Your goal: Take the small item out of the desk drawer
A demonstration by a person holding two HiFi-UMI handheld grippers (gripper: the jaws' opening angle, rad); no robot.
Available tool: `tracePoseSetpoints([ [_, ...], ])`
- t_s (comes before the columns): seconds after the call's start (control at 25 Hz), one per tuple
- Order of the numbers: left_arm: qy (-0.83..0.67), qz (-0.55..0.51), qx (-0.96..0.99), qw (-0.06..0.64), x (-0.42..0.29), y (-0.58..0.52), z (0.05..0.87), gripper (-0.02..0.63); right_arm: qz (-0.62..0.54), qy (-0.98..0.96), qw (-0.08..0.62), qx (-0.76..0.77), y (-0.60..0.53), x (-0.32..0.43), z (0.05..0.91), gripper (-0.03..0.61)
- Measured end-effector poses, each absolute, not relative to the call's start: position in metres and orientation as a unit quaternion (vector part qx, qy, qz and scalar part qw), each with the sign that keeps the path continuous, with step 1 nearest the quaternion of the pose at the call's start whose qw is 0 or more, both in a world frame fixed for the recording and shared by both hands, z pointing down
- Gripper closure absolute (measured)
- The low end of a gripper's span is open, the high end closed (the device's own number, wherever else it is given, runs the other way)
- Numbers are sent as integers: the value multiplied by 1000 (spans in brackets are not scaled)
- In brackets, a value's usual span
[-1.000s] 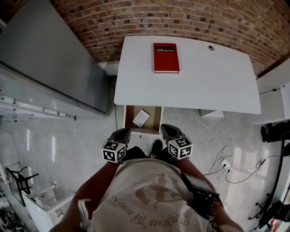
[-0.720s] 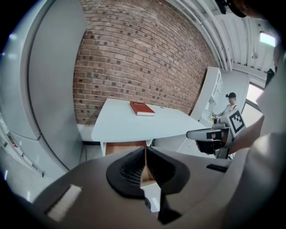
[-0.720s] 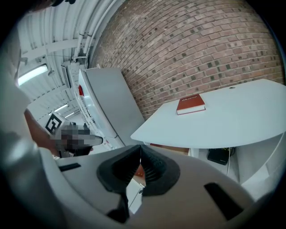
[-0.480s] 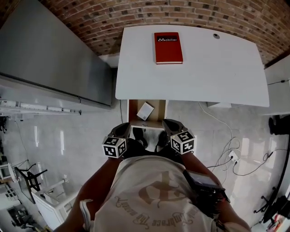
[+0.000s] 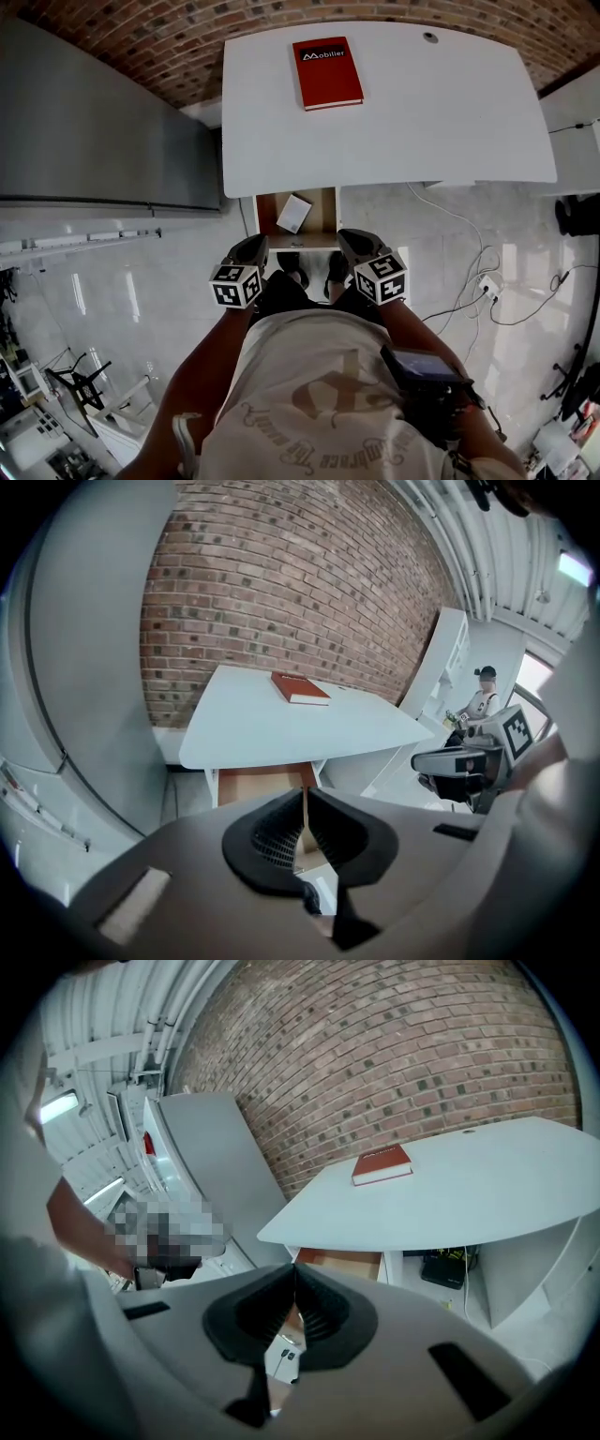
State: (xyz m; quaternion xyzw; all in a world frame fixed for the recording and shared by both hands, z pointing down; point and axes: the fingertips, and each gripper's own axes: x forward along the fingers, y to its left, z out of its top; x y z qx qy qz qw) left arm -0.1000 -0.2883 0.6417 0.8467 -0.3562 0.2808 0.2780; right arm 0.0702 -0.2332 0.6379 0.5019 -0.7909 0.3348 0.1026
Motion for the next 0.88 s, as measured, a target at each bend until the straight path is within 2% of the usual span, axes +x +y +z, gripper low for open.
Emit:
tracePoseSetpoints([
  [0.88, -286, 373, 843, 262, -66, -292, 716, 597, 376, -746, 84, 543, -204, 90, 688, 572],
])
